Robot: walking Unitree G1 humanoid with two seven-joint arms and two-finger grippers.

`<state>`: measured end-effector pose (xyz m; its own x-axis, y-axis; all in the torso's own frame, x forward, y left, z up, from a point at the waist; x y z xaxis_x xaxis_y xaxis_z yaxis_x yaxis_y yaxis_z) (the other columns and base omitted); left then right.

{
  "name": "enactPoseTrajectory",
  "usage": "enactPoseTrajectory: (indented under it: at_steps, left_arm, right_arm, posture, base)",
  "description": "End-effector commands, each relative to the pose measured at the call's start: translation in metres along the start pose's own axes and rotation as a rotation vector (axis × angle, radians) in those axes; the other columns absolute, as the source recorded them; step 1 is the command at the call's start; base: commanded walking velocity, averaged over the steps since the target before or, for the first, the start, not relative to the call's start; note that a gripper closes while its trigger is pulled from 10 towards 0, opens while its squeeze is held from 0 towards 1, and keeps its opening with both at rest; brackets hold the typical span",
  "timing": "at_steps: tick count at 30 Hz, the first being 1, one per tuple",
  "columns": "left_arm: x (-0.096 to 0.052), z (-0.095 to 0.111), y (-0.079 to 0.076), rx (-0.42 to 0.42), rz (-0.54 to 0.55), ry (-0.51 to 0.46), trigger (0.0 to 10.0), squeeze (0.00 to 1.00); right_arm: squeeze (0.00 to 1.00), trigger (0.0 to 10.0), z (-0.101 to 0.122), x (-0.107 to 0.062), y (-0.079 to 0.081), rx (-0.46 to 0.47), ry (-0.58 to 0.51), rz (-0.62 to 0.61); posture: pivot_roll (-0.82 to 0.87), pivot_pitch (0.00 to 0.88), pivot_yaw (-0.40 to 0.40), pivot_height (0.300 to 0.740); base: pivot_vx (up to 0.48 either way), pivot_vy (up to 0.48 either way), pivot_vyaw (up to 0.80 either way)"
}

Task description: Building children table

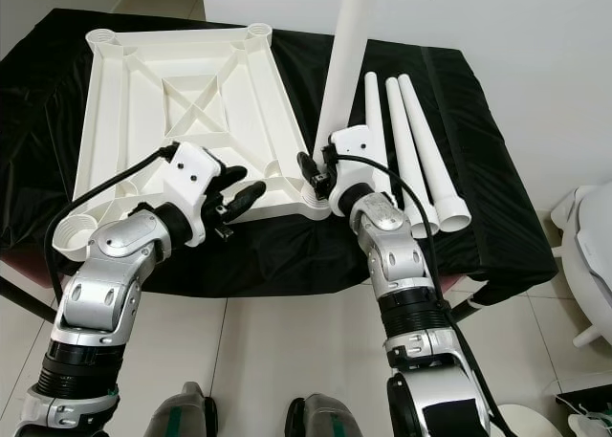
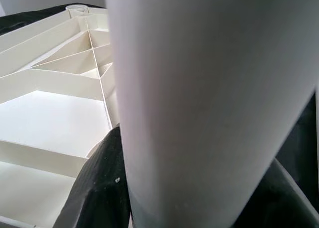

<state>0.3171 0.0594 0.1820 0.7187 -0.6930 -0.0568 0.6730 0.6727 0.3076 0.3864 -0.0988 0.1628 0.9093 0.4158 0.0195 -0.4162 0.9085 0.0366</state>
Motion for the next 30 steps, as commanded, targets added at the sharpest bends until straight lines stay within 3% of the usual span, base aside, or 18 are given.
enactPoseTrajectory:
  at_steps: [1, 4, 6, 12, 16, 19, 25, 29, 30]
  left_arm:
    - [0.0, 0.003, 0.015, 0.021, 0.156, 0.004, 10.0, 0.0]
    - [0.0, 0.003, 0.015, 0.021, 0.157, 0.003, 10.0, 0.0]
    - [0.0, 0.003, 0.016, 0.021, 0.159, 0.001, 10.0, 0.0]
    - [0.001, 0.004, 0.015, 0.023, 0.155, -0.002, 10.0, 0.0]
    - [0.002, 0.004, 0.015, 0.025, 0.15, -0.004, 10.0, 0.0]
    - [0.002, 0.005, 0.016, 0.027, 0.149, -0.004, 10.0, 0.0]
    - [0.001, 0.005, 0.017, 0.029, 0.157, -0.005, 10.0, 0.0]
    - [0.0, 0.005, 0.017, 0.03, 0.159, -0.005, 10.0, 0.0]
    - [0.0, 0.005, 0.017, 0.03, 0.161, -0.005, 10.0, 0.0]
  right_arm:
    - [0.0, 10.0, -0.028, -0.007, -0.003, -0.005, 0.091, -0.019]
    - [0.0, 10.0, -0.032, -0.013, -0.007, 0.023, 0.062, -0.049]
    - [0.0, 10.0, -0.032, -0.019, -0.015, 0.113, 0.012, -0.111]
    - [0.0, 10.0, -0.034, -0.022, -0.031, 0.249, -0.006, -0.207]
    - [0.0, 10.0, -0.035, -0.019, -0.037, 0.266, 0.005, -0.235]
    - [0.0, 10.0, -0.033, -0.016, -0.037, 0.236, 0.017, -0.228]
    - [0.0, 10.0, -0.033, -0.004, -0.016, 0.002, 0.102, -0.104]
    - [0.0, 10.0, -0.034, -0.002, -0.012, -0.016, 0.114, -0.077]
    - [0.0, 10.0, -0.033, -0.001, -0.009, -0.056, 0.113, -0.064]
  posture:
    - [0.05, 0.055, -0.059, 0.74]
    - [0.05, 0.054, -0.06, 0.74]
    - [0.05, 0.054, -0.058, 0.74]
    - [0.04, 0.053, -0.051, 0.74]
    - [0.04, 0.05, -0.047, 0.74]
    - [0.04, 0.05, -0.047, 0.74]
    - [0.05, 0.05, -0.053, 0.74]
    - [0.05, 0.05, -0.053, 0.74]
    - [0.06, 0.05, -0.055, 0.74]
  base:
    - [0.0, 0.0, 0.0]
    - [0.0, 0.0, 0.0]
    - [0.0, 0.0, 0.0]
    - [0.0, 0.0, 0.0]
    - [0.0, 0.0, 0.0]
    - [0.0, 0.0, 0.0]
    - [0.0, 0.0, 0.0]
    - [0.0, 0.0, 0.0]
    - [0.0, 0.0, 0.0]
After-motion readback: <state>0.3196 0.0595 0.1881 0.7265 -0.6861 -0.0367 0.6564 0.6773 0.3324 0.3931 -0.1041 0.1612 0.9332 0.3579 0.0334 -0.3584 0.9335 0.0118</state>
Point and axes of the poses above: a point about 5 cm out from each wrist's last joint towards the gripper, its own x axis pointing out of the wrist towards the gripper, its own z axis along the axis of the wrist's last joint, y = z × x, the point moved 5 cm from there along x, pointing out of the wrist towards the gripper, and after that the axes turned 6 degrees about x, right-handed, at the moved point
